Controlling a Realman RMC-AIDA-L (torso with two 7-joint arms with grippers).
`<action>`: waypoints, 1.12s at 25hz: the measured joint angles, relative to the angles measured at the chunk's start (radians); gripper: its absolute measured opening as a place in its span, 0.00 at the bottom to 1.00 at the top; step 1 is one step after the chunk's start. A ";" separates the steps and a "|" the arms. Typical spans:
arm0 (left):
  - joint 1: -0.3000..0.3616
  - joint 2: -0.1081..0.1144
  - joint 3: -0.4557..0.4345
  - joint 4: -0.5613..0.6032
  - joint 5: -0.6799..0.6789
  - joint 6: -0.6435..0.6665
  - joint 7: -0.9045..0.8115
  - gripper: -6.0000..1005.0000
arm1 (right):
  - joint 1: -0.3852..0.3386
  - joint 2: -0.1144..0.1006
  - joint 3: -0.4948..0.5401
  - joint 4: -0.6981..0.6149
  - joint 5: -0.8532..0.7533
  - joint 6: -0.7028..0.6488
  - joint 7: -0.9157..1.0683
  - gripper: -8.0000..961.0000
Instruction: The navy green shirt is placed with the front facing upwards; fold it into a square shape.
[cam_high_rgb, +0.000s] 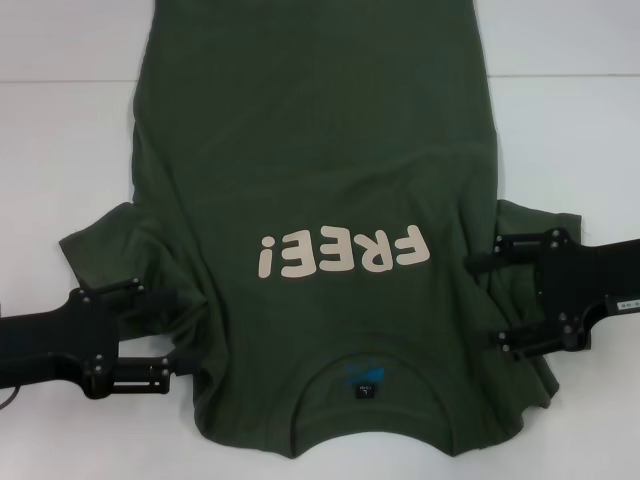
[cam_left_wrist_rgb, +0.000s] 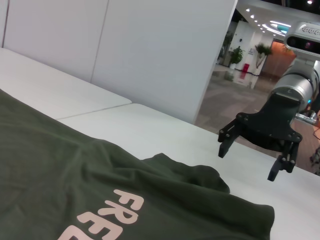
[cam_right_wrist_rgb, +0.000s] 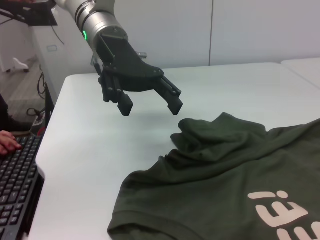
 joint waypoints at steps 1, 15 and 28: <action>0.000 0.000 0.002 0.000 0.000 0.001 0.001 0.93 | 0.000 0.000 -0.005 0.000 0.000 0.002 0.001 0.90; -0.006 -0.002 0.009 -0.003 0.001 -0.001 0.013 0.93 | 0.001 0.000 -0.022 0.009 0.000 0.019 0.005 0.90; 0.002 -0.010 -0.026 0.006 -0.007 -0.038 -0.030 0.93 | -0.005 0.002 -0.036 0.031 0.001 0.025 -0.001 0.90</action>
